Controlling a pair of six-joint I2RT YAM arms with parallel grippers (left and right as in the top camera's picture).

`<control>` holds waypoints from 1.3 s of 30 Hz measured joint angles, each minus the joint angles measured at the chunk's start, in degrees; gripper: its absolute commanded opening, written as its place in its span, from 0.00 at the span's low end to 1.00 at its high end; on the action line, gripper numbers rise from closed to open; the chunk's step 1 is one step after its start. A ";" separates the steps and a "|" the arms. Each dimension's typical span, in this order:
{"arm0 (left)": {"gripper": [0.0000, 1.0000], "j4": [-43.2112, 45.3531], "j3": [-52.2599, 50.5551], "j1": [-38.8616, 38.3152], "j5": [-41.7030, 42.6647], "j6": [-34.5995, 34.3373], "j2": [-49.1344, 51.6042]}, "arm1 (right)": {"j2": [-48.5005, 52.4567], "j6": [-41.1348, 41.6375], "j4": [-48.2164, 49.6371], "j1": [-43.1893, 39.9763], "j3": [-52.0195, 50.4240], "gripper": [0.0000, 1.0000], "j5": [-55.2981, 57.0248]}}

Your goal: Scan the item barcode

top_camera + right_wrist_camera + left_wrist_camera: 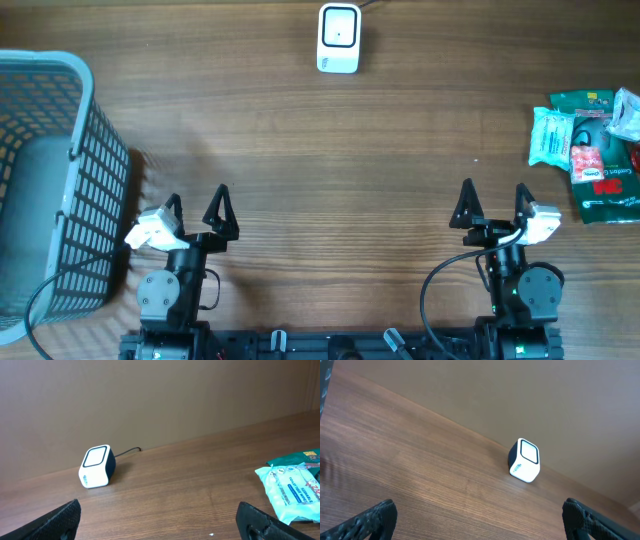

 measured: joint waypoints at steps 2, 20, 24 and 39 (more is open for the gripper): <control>1.00 0.00 0.00 0.00 -0.22 0.63 0.00 | 0.00 0.00 0.00 0.00 0.00 1.00 0.00; 1.00 -0.02 0.00 1.25 -0.35 13.77 0.00 | 0.00 0.00 0.00 0.00 0.00 1.00 0.00; 1.00 -0.02 0.00 1.25 0.02 15.91 0.00 | 0.00 -0.02 0.00 0.00 0.00 1.00 0.00; 1.00 -0.02 0.00 1.25 0.02 16.37 0.00 | 0.00 -0.02 0.00 0.00 0.00 1.00 0.00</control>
